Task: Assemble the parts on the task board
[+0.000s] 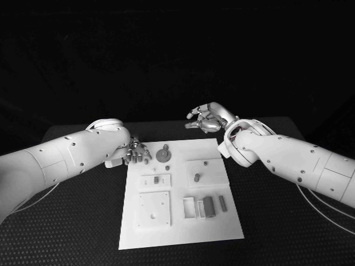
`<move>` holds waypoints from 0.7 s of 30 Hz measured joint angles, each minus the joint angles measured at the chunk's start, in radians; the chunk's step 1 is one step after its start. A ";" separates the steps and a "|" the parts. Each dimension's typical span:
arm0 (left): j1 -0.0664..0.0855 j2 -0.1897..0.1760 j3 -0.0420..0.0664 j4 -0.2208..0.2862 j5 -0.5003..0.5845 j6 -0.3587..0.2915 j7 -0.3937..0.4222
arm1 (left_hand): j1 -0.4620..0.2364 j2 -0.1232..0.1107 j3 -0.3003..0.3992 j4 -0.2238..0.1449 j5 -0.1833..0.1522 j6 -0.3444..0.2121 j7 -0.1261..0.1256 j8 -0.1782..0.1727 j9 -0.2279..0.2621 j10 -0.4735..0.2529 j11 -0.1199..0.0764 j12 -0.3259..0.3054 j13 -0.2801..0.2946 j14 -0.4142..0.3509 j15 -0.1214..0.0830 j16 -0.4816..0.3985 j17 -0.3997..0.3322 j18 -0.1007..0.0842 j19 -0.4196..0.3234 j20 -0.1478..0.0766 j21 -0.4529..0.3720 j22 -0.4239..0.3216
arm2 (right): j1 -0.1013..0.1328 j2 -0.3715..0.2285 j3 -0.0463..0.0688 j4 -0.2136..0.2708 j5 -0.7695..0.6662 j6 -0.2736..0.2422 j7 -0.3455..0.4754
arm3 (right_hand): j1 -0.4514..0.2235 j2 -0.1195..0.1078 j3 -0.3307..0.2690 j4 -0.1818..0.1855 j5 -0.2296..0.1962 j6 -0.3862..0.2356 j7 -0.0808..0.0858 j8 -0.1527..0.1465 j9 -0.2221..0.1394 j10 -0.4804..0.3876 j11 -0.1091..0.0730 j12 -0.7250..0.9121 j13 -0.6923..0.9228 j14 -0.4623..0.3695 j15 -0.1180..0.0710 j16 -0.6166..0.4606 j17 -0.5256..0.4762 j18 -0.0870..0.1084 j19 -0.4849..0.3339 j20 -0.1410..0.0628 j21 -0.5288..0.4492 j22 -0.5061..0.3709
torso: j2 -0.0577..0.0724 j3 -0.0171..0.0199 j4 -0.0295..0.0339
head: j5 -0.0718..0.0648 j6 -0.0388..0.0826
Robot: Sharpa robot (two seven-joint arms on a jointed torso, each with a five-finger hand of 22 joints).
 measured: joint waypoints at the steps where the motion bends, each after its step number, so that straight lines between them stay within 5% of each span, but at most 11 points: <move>1: 0.000 0.000 0.000 0.000 0.000 0.000 0.001 | 0.000 0.000 0.003 -0.003 0.000 0.000 0.000 0.000 -0.001 0.000 0.000 0.000 0.000 0.000 0.000 0.000 0.000 0.000 0.000 0.000 0.000 0.002 | 0.000 0.000 0.000 0.000 0.000 0.000 0.000 | 0.000 0.000 0.000 0.000 0.000 0.000 0.000 0.000 0.000 0.000 0.000 0.000 0.000 0.000 0.000 0.000 0.000 0.000 0.000 0.000 0.000 0.000 | 0.000 0.0000 0.0000 | 0.000 0.000; 21: -0.001 0.009 0.000 -0.009 0.011 0.006 0.012 | 0.015 0.014 0.011 -0.017 0.000 0.011 -0.004 0.004 -0.005 0.000 -0.007 0.004 -0.002 0.000 0.000 0.000 -0.002 0.000 0.000 0.000 0.000 0.007 | 0.000 0.005 0.000 -0.002 0.000 0.001 0.000 | 0.000 0.000 0.000 0.000 0.000 -0.002 0.005 0.000 0.000 0.000 0.000 0.000 -0.001 0.000 0.000 0.000 0.000 0.000 0.002 -0.002 0.000 0.000 | 0.000 0.0006 0.0001 | 0.000 -0.004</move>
